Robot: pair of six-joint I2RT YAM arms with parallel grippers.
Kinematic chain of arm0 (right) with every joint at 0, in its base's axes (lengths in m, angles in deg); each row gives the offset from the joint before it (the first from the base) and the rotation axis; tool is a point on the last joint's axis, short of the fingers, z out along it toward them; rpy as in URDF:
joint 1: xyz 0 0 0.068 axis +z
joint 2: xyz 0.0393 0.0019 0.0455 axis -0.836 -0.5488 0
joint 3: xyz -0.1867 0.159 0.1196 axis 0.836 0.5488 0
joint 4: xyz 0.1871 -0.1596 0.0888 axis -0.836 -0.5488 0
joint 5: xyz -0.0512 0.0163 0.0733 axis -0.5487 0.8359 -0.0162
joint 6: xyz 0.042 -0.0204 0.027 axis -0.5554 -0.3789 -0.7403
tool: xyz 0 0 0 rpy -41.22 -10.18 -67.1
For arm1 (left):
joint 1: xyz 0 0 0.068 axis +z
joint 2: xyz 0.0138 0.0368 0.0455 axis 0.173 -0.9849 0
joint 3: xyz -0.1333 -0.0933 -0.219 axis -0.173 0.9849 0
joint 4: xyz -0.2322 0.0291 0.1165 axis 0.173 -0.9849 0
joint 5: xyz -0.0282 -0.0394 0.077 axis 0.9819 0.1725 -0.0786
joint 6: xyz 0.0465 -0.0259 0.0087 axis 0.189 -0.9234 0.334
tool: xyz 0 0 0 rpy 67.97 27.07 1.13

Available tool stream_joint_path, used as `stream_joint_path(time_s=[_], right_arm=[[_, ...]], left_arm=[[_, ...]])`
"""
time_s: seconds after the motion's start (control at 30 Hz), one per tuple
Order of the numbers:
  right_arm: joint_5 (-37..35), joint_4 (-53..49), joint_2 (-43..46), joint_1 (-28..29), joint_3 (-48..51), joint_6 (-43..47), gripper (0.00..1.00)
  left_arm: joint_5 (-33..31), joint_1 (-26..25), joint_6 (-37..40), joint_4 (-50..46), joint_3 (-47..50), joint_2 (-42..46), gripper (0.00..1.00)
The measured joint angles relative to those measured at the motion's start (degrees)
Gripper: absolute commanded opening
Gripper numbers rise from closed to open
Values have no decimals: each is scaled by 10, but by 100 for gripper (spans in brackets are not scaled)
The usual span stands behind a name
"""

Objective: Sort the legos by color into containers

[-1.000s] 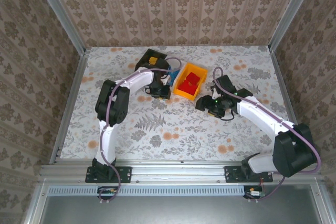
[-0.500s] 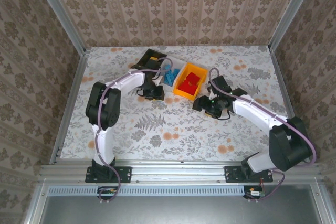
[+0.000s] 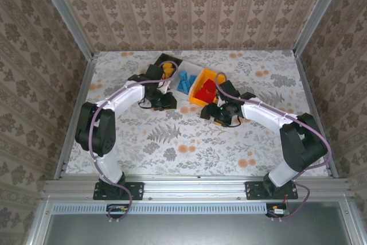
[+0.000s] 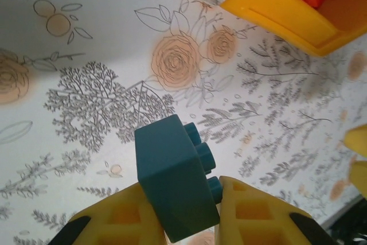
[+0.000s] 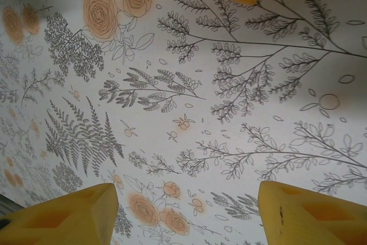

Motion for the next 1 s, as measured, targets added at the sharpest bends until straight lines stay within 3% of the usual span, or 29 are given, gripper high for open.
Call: stream_joint_path(time_s=[0.47, 1.0], right_arm=[[0, 2, -21, 20, -18, -10, 68], [-13, -1, 29, 31, -1, -20, 70]], left_arm=[[119, 50, -74, 79, 55, 87, 20], [191, 56, -236, 241, -42, 21, 20]])
